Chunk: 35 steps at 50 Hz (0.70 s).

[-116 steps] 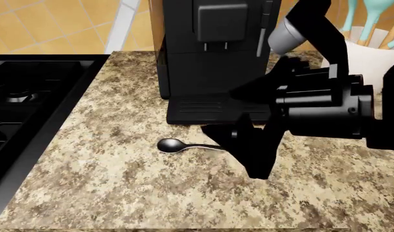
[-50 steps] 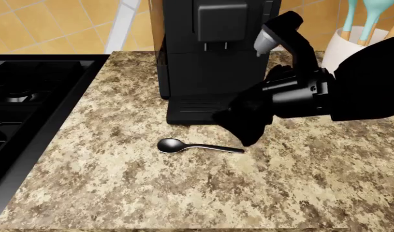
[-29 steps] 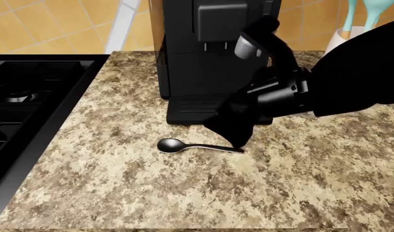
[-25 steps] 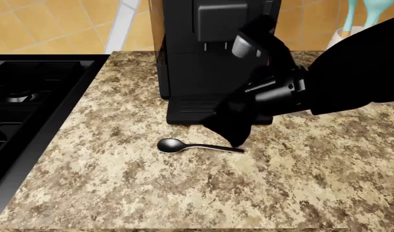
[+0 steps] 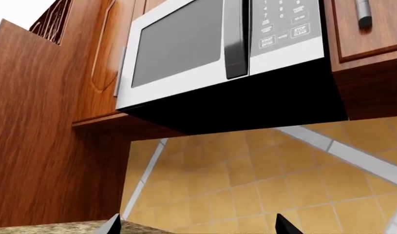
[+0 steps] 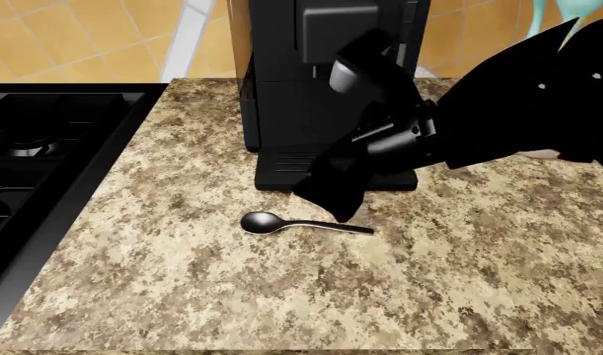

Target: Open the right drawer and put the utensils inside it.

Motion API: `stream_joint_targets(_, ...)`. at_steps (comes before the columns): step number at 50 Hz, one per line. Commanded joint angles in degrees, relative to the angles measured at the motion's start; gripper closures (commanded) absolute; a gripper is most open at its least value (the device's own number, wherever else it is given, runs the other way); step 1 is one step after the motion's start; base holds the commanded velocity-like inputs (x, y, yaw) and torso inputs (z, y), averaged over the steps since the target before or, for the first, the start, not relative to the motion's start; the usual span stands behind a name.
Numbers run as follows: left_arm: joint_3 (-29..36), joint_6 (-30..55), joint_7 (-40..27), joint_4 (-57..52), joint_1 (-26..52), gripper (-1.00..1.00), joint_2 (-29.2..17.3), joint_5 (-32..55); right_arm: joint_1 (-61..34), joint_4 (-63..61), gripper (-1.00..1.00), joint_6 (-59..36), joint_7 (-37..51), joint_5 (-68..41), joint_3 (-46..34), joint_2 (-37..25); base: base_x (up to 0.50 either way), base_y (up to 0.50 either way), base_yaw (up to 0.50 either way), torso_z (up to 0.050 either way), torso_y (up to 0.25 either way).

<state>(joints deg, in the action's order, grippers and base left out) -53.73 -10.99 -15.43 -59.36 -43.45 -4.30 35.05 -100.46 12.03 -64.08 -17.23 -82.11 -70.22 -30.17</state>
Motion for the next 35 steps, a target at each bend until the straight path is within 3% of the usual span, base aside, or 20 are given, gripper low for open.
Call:
stream_joint_targets(1, 0.7, 0.1, -0.5, -0.1, -0.1, -1.0, -0.2, -0.7, 0.0, -0.8, -1.0, -0.3, -2.6, 1.4, -1.6, 0.2, 0.0, 0.0, 0.0, 0.0, 0.0)
stream_joint_targets(19, 0.5, 0.0, -0.4, 0.0, -0.1, -1.0, 0.0, -0.6, 0.3, -0.4, -1.0, -1.2, -3.6, 2.3, -3.1, -0.8, 0.0, 0.0, 0.0, 0.0, 0.0)
stream_joint_targets(35, 1.6, 1.1, -0.2, 0.4, 0.8, -1.0, -0.2, -2.3, 2.2, 3.8, -1.0, 1.2, -7.4, 5.9, -5.6, 2.2, 0.0, 0.0, 0.0, 0.0, 0.0)
